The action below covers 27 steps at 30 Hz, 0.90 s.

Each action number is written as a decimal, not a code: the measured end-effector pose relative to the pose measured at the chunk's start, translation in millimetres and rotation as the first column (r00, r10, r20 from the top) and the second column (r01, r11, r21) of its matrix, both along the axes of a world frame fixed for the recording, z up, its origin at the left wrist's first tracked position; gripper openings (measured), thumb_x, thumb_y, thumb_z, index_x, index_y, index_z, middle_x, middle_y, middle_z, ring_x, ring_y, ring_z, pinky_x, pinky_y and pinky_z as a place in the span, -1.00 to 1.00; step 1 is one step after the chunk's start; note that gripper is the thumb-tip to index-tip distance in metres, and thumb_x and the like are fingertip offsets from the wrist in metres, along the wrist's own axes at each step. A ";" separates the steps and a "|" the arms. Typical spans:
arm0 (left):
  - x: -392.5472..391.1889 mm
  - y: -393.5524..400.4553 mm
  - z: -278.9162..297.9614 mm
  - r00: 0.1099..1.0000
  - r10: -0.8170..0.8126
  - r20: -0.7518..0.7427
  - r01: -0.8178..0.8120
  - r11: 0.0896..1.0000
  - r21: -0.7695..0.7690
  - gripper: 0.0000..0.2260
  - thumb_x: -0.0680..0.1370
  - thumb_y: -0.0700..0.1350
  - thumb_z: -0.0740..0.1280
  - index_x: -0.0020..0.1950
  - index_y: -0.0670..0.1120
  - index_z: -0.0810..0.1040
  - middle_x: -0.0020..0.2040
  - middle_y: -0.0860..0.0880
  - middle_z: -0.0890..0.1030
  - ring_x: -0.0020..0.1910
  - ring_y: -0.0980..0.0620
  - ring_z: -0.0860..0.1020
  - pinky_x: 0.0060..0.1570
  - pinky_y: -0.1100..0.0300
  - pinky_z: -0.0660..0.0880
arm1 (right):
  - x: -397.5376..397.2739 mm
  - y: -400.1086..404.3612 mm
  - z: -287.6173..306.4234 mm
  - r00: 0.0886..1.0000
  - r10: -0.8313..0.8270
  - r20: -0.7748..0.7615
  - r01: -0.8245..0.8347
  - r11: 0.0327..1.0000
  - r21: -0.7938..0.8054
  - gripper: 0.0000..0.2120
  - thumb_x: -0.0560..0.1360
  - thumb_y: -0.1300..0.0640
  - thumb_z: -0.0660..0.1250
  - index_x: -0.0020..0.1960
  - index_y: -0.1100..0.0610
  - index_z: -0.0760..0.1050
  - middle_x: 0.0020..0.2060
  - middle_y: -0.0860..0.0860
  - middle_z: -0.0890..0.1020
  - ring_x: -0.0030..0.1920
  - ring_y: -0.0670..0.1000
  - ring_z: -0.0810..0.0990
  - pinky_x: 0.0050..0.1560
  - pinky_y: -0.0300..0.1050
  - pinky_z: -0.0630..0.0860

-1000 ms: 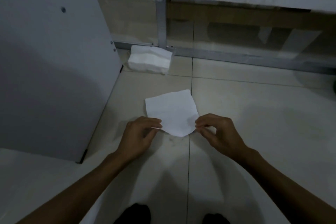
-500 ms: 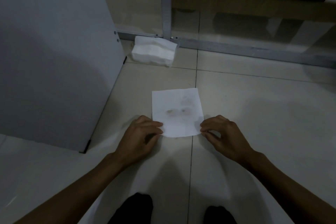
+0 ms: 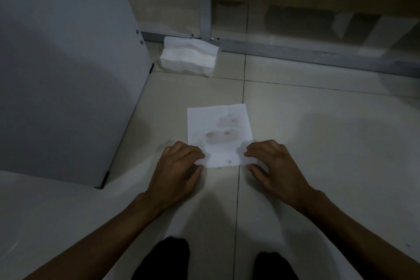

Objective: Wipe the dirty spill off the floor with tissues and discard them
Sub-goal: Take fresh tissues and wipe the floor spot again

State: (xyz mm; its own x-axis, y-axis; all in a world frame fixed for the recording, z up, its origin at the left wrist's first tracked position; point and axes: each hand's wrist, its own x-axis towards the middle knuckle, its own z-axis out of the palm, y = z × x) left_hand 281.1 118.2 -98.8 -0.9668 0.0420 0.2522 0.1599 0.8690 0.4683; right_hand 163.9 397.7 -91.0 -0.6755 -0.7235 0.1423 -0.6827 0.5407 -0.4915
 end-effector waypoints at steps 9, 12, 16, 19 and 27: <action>-1.9 -4.9 2.2 0.999 0.021 -0.024 -0.022 0.999 -0.032 -0.75 0.59 -0.01 0.33 0.18 -0.10 0.65 0.16 -0.05 0.68 0.15 -0.06 0.58 0.21 0.00 0.42 | -5.9 -5.3 5.0 0.999 0.053 0.015 -0.053 0.998 0.028 -0.54 0.58 -0.01 0.33 0.40 0.21 0.54 0.39 0.13 0.57 0.40 0.16 0.53 0.44 0.22 0.39; 0.3 0.0 2.8 0.998 -0.056 -0.007 0.055 0.998 -0.022 -0.73 0.57 -0.06 0.34 0.22 -0.12 0.65 0.20 -0.06 0.67 0.17 -0.07 0.58 0.28 0.01 0.40 | -6.3 -8.4 6.5 0.993 0.113 -0.014 -0.112 0.991 0.076 -0.55 0.59 0.00 0.30 0.39 0.23 0.55 0.39 0.15 0.57 0.39 0.18 0.55 0.42 0.24 0.41; 1.7 -0.1 0.5 0.999 -0.046 0.028 0.047 0.998 -0.032 -0.73 0.52 -0.11 0.41 0.20 -0.13 0.66 0.17 -0.08 0.67 0.14 -0.10 0.59 0.23 -0.03 0.45 | -4.9 -7.4 7.4 0.989 0.114 -0.094 -0.105 0.989 0.100 -0.66 0.53 0.12 0.39 0.27 0.21 0.65 0.28 0.16 0.65 0.24 0.21 0.64 0.28 0.24 0.51; -0.2 -3.6 -1.7 0.999 -0.041 0.032 0.043 0.997 -0.060 -0.75 0.52 -0.12 0.43 0.17 -0.13 0.68 0.14 -0.08 0.67 0.11 -0.09 0.58 0.18 0.00 0.44 | -7.2 -7.0 6.6 0.977 0.140 -0.162 -0.123 0.986 0.113 -0.74 0.50 0.15 0.44 0.14 0.21 0.71 0.15 0.16 0.72 0.10 0.21 0.70 0.21 0.17 0.57; -13.2 0.3 0.9 0.999 -0.040 -0.020 0.038 0.995 -0.090 -0.89 0.58 -0.19 0.36 -0.07 -0.15 0.67 -0.06 -0.10 0.66 -0.09 -0.13 0.57 -0.01 -0.01 0.44 | -22.0 -15.0 -4.7 0.943 0.209 -0.259 -0.177 0.974 0.141 -0.95 0.53 0.27 0.39 -0.08 0.20 0.63 -0.11 0.11 0.68 -0.15 0.17 0.61 -0.03 0.08 0.53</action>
State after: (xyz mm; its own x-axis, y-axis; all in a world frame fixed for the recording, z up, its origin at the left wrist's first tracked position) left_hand 267.9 118.5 -97.9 -0.9583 0.1029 0.2665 0.2037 0.9001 0.3850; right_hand 141.9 382.6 -95.7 -0.4691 -0.8581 0.2087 -0.8778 0.4272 -0.2166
